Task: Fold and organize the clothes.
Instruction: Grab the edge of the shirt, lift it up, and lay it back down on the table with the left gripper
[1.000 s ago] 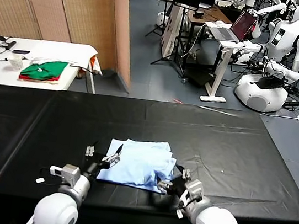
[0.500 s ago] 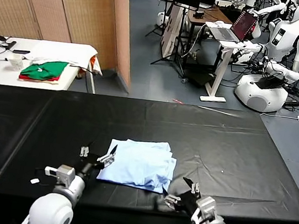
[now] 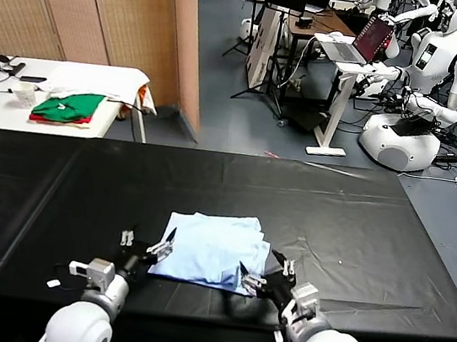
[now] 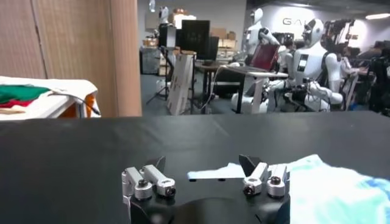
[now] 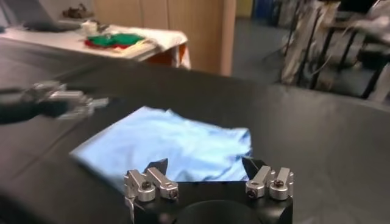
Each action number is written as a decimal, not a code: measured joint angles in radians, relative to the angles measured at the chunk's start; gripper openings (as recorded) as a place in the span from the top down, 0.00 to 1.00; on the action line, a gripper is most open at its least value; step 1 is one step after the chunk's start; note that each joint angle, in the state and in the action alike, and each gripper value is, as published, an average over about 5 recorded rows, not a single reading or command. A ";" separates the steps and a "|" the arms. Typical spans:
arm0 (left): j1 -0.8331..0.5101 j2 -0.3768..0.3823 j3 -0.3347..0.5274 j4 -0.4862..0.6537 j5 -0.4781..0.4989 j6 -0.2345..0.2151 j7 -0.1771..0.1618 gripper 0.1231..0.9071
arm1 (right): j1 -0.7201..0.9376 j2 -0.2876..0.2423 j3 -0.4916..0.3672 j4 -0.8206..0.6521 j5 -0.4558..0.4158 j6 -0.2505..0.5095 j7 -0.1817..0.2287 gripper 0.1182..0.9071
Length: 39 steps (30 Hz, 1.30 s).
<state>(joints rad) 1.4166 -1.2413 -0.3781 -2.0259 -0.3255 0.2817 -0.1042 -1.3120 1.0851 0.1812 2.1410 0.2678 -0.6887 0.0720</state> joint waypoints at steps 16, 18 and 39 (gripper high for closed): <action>0.009 -0.025 -0.044 0.060 -0.117 -0.055 0.068 0.00 | -0.078 0.001 0.097 0.038 0.082 0.209 0.024 0.00; 0.015 -0.034 -0.054 0.074 -0.150 -0.070 0.088 0.00 | -0.091 0.007 0.122 0.046 0.093 0.245 0.022 0.00; -0.008 -0.075 -0.062 0.161 -0.376 -0.075 0.121 0.12 | -0.191 0.059 0.247 0.134 0.118 0.291 0.020 0.00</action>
<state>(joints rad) 1.4082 -1.3158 -0.4400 -1.8646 -0.7013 0.2071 0.0171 -1.5031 1.1440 0.4283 2.2746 0.3861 -0.3977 0.0923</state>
